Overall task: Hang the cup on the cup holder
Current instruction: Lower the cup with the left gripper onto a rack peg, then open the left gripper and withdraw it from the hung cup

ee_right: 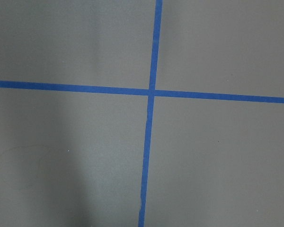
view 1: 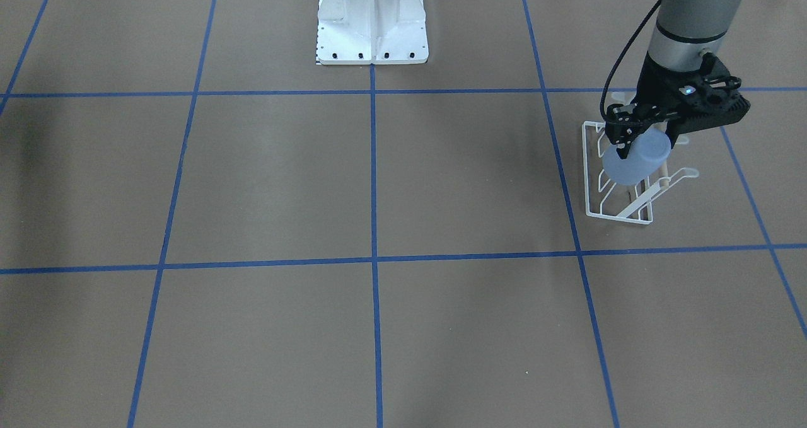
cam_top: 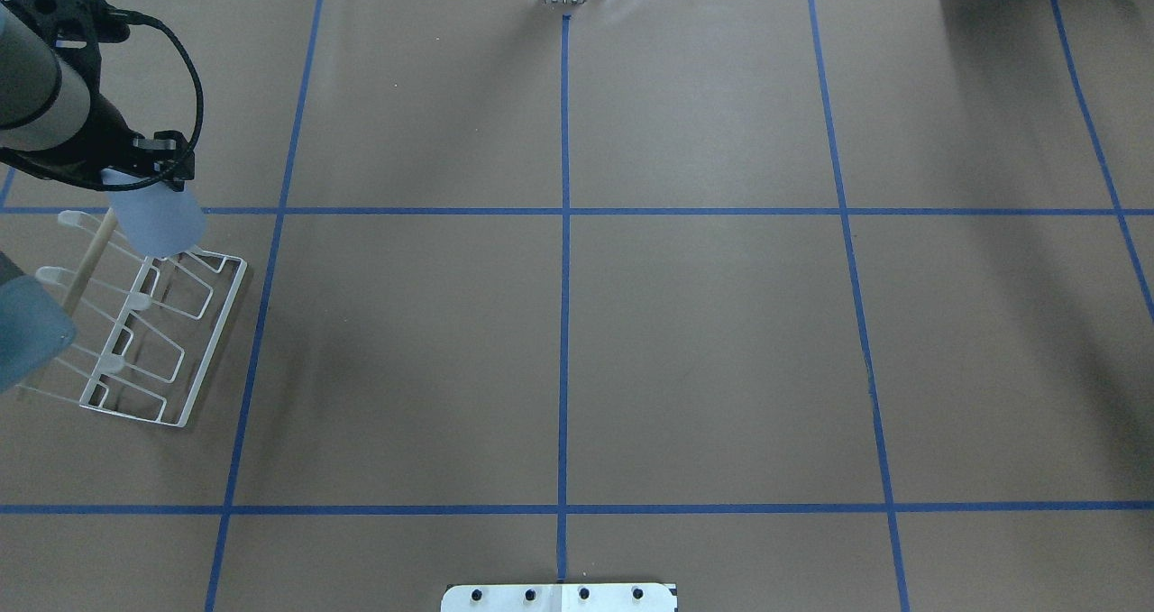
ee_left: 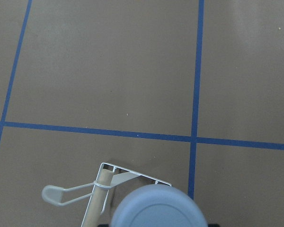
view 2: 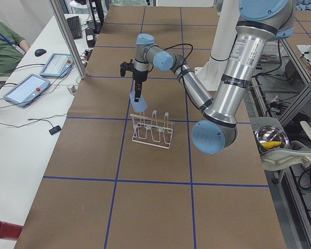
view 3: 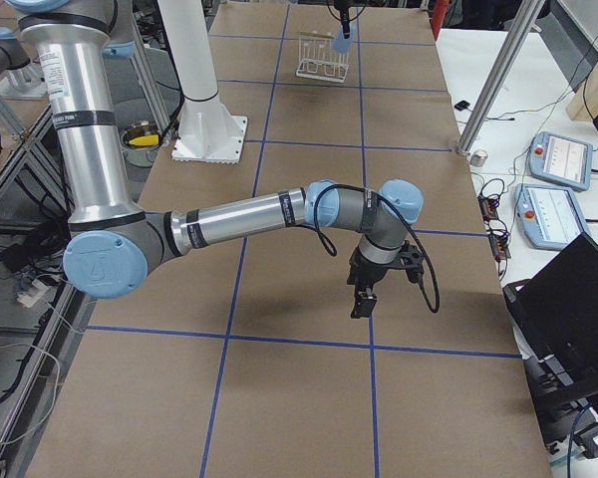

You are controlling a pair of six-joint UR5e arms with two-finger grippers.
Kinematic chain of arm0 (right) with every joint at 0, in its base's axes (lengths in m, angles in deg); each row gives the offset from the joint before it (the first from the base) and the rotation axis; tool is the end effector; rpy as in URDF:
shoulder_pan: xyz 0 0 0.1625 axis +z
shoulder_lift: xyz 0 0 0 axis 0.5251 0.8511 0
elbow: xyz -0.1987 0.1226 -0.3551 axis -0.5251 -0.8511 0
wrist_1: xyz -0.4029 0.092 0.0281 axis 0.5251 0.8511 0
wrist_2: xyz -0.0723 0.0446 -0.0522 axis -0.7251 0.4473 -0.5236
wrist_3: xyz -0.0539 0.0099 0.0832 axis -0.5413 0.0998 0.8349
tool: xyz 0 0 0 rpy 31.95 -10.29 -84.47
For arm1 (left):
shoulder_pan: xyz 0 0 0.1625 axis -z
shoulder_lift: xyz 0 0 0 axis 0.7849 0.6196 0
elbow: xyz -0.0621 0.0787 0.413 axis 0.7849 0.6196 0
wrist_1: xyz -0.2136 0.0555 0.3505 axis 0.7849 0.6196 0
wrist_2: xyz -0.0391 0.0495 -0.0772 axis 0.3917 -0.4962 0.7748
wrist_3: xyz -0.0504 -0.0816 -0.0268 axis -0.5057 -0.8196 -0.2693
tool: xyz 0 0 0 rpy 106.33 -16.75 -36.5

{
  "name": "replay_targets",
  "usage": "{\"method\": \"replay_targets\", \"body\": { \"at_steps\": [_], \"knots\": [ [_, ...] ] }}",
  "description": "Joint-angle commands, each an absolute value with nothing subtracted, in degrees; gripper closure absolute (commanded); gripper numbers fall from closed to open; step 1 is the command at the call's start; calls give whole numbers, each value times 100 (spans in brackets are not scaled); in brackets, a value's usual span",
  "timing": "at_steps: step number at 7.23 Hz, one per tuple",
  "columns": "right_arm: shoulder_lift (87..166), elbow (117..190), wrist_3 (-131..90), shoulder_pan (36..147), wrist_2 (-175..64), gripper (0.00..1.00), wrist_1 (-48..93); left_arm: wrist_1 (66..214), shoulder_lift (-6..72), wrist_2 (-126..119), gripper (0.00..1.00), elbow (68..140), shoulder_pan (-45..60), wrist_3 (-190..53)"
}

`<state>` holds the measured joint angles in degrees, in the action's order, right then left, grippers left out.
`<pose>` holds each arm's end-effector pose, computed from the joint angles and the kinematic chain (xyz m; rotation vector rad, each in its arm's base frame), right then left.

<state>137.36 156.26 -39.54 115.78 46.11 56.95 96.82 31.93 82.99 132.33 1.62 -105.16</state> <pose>0.0211 -0.5428 0.5745 -0.1267 -0.6005 -0.1101 0.2354 -0.4874 0.3077 0.1618 0.5878 -0.1637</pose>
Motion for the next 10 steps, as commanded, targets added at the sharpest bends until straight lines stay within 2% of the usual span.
{"method": "replay_targets", "body": {
  "at_steps": [1, 2, 3, 4, 6, 10],
  "knots": [
    [13736, 15633, -3954, 11578, 4612, 0, 5695, 9700, 3175, 8342, 100, 13096, 120, -10518],
    [13736, 15633, -3954, 11578, 4612, 0, 5695, 9769, 3167, 8351, 100, 13043, 85, -10527],
    [13736, 15633, -3954, 11578, 4612, 0, 5695, 9770, 3166, 8342, 76, 12964, 76, -10527],
    [13736, 15668, -3954, 11578, 4638, 0, 5695, 9787, 3123, 8333, 2, 12911, 58, -10527],
    [13719, 15694, -3971, 11596, 4674, 0, 5695, 10984, 2380, 8324, 2, 12911, 40, -10483],
    [13666, 15694, -4015, 11824, 4753, 0, 5686, 10958, 2393, 8690, 2, 12946, 398, -9930]
  ]
}}
